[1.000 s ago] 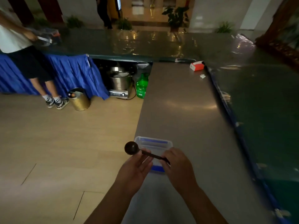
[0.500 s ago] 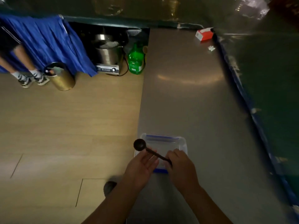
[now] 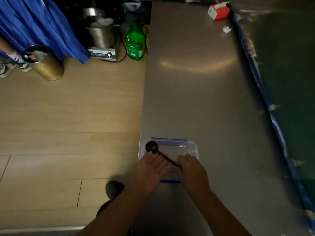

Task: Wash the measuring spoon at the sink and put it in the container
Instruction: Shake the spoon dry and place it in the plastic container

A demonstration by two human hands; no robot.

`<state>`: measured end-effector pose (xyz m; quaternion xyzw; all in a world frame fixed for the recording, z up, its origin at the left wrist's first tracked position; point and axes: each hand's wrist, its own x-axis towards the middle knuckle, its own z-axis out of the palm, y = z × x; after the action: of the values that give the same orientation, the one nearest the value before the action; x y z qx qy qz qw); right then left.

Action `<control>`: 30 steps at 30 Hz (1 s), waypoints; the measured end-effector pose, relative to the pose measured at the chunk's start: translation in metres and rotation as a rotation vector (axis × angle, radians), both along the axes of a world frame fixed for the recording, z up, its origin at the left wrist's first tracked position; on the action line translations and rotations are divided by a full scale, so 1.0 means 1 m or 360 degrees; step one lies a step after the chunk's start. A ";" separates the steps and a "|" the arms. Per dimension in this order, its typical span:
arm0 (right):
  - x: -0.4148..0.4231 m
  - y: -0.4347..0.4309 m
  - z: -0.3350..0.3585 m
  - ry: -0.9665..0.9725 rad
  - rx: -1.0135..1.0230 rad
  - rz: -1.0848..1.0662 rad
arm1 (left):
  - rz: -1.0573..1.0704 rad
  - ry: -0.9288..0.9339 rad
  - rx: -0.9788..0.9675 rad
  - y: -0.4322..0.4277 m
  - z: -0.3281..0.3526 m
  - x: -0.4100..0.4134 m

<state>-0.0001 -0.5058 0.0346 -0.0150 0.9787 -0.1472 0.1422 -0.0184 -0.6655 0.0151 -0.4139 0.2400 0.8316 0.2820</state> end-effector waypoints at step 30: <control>-0.008 -0.003 -0.019 -0.0054 0.0012 -0.0027 | 0.0000 -0.0035 -0.0019 0.011 -0.014 -0.002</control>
<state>-0.0078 -0.5084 0.0155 -0.0037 0.9768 -0.1449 0.1577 -0.0208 -0.6547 0.0016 -0.4246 0.2417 0.8257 0.2821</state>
